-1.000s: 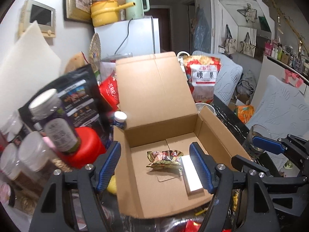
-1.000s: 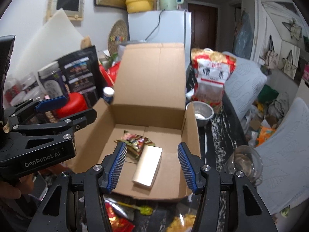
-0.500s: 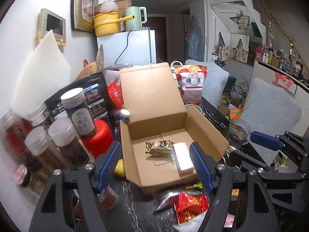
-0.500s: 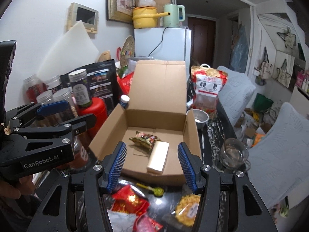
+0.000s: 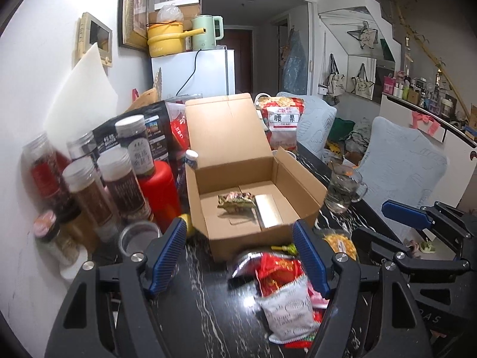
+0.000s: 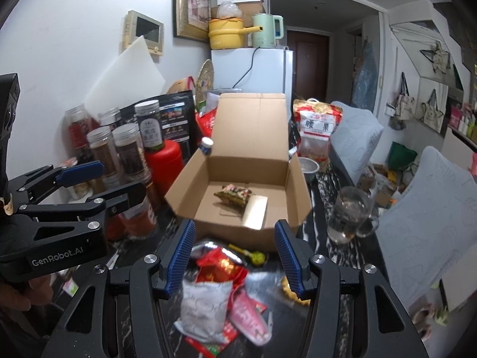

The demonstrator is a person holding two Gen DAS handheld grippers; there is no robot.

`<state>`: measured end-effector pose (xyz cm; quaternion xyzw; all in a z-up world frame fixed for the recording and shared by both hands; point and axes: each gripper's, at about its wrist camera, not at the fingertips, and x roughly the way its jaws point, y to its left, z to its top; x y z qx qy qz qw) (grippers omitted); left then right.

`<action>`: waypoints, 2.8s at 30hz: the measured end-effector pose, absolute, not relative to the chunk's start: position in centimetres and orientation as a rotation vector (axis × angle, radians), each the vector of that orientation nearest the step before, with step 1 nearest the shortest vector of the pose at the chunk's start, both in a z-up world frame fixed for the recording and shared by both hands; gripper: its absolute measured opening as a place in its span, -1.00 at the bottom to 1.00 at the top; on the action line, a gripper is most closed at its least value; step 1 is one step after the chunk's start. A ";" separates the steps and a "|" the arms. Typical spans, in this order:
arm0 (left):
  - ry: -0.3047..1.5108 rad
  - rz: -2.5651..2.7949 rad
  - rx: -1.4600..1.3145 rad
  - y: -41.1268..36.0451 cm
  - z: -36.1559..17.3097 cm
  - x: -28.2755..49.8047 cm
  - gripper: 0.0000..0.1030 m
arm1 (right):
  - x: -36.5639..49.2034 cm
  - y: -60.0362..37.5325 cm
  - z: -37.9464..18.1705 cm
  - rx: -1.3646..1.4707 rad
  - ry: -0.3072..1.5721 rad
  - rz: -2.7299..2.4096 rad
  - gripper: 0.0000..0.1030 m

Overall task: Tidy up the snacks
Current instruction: 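Withdraw both tools from the box back toward the remaining snacks, then grasp the white bread bag with the left gripper while the right grasps the pink tube snack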

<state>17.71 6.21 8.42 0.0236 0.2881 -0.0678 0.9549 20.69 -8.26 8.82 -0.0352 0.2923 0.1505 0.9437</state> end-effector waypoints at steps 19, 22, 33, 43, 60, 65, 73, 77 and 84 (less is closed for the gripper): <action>0.689 -0.213 0.028 4.9 3.0 13.4 0.42 | 16.1 -9.8 3.3 -0.005 0.700 0.271 0.08; 0.711 -0.222 0.021 4.8 1.9 13.5 0.42 | 15.9 -10.2 2.0 0.015 0.730 0.260 0.08; 0.799 -0.246 -0.016 3.4 -2.6 14.9 0.42 | 16.8 -11.3 -1.5 0.010 0.787 0.208 0.07; 0.900 -0.272 -0.049 1.8 -6.1 18.2 0.42 | 19.5 -13.1 -4.1 0.005 0.847 0.191 0.07; 1.093 -0.267 -0.124 0.9 -12.0 22.1 0.42 | 22.7 -14.6 -6.7 0.050 0.938 0.219 0.07; 1.071 -0.280 -0.123 1.3 -12.2 21.9 0.43 | 23.5 -13.7 -7.3 0.060 0.960 0.279 0.08; 1.029 -0.307 -0.108 2.7 -11.4 20.9 0.15 | 24.9 -12.4 -8.2 0.090 0.992 0.363 0.08; 1.033 -0.300 -0.131 4.0 -10.9 20.5 0.13 | 25.5 -11.5 -8.7 0.071 1.008 0.386 0.07; 1.017 -0.260 -0.166 6.5 -9.9 19.9 0.12 | 26.4 -9.0 -9.9 0.019 1.035 0.421 -0.15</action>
